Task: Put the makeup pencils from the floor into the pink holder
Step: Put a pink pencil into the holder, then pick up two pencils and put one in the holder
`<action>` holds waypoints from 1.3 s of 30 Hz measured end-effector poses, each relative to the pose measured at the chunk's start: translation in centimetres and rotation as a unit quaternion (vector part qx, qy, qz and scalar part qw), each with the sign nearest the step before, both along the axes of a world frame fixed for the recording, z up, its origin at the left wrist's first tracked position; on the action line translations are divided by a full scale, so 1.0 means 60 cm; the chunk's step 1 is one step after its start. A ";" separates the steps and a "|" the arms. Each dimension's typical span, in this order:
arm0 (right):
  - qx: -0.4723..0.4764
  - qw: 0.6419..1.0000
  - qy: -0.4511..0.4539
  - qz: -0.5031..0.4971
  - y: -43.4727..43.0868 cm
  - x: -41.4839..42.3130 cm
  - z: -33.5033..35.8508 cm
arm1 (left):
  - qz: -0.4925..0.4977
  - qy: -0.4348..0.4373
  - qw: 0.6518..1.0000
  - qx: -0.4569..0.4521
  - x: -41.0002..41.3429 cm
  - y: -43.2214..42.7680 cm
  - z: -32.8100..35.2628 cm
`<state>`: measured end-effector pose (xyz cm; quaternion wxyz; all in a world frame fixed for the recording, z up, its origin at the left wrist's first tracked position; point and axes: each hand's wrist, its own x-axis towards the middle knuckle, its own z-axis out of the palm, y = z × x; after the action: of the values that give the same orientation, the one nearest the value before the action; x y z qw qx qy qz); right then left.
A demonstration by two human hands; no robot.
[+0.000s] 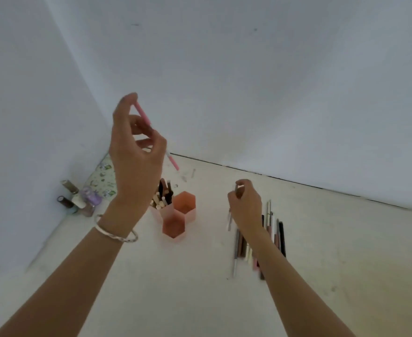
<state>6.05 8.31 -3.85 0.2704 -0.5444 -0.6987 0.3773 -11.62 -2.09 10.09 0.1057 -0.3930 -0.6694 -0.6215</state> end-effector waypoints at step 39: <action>0.051 0.988 0.092 -0.112 0.038 0.144 0.046 | -0.162 -0.104 0.780 -0.595 0.253 0.090 -0.261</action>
<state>14.68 10.56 -1.10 0.4017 -0.5677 -0.6237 0.3570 3.57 3.29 -5.56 -0.3221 -0.4135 -0.8392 -0.1452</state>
